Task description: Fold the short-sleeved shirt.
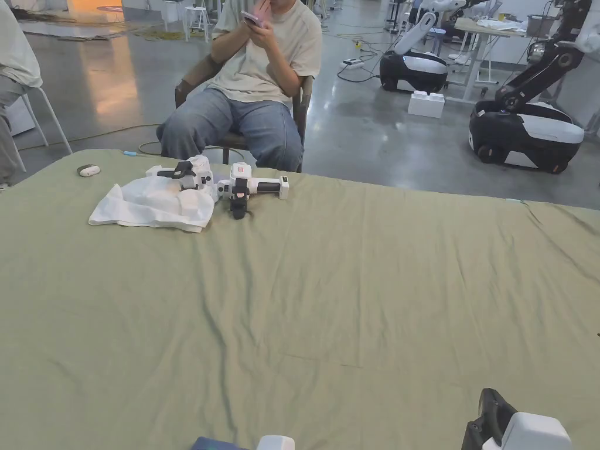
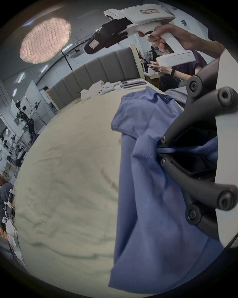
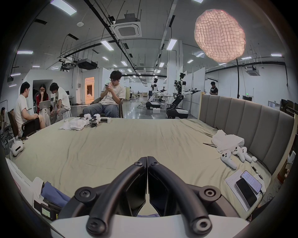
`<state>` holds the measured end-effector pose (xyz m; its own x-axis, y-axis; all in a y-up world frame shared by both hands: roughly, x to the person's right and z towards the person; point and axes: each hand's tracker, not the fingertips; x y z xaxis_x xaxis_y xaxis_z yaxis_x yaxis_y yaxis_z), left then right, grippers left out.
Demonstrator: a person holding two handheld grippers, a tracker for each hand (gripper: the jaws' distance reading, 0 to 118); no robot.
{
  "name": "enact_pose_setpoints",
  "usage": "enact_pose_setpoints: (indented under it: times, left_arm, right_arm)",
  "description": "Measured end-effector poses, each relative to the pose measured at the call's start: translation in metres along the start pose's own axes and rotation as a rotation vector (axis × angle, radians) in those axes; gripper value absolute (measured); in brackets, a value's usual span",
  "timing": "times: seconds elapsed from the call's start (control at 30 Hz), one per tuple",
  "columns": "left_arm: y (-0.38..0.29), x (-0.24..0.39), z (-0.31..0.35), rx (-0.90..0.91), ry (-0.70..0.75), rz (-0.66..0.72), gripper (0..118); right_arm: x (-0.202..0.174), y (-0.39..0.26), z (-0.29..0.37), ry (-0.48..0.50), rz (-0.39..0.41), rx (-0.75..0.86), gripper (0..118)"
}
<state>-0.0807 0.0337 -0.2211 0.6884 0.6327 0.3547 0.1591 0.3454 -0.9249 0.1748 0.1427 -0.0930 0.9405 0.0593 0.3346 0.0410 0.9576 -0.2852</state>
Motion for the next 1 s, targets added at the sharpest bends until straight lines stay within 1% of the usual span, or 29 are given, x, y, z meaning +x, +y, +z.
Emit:
enact_pose_setpoints:
  times: [0.07,0.17,0.33,0.47,0.53,0.6,0.7,0.73,0.77,0.8,0.87,0.93,1.0]
  left_arm:
    - [-0.002,-0.001,-0.006,-0.003,-0.017,0.007,8]
    - [-0.009,0.000,-0.016,-0.024,0.027,0.003,8]
    - [-0.016,0.005,-0.014,-0.005,0.042,-0.023,8]
    - [-0.009,0.008,0.013,0.033,0.028,-0.023,9]
    - [-0.002,0.003,0.041,0.097,0.011,-0.033,10]
    - [0.005,-0.011,0.072,0.144,0.024,-0.013,24]
    - [0.011,-0.050,0.114,0.206,0.071,0.025,54]
    - [0.012,-0.064,0.123,0.218,0.094,0.038,61]
    - [0.012,-0.080,0.132,0.225,0.121,0.063,66]
    - [0.012,-0.097,0.140,0.222,0.140,0.085,67]
    - [0.009,-0.125,0.148,0.207,0.132,0.102,67]
    - [0.005,-0.150,0.148,0.188,0.093,0.139,68]
    - [0.002,-0.171,0.142,0.153,0.022,0.204,68]
  right_arm:
    - [0.001,0.000,0.000,-0.001,0.001,-0.003,0]
    - [0.001,0.001,0.001,-0.001,0.005,-0.002,0]
    - [0.002,0.001,0.001,-0.002,0.005,-0.002,0]
    - [-0.001,0.002,0.000,0.005,0.005,-0.001,0]
    - [-0.002,0.002,0.001,0.011,0.007,0.001,0]
    - [-0.004,0.003,0.000,0.019,0.010,0.004,0]
    - [-0.008,0.004,-0.001,0.029,0.015,0.004,0]
    - [-0.009,0.004,-0.001,0.033,0.015,0.004,0]
    - [-0.010,0.004,-0.001,0.036,0.014,0.003,0]
    - [-0.010,0.004,-0.001,0.039,0.013,0.003,0]
    - [-0.012,0.004,-0.002,0.042,0.014,0.002,0]
    - [-0.014,0.004,-0.002,0.046,0.014,0.001,0]
    - [-0.015,0.004,-0.002,0.048,0.013,-0.003,0]
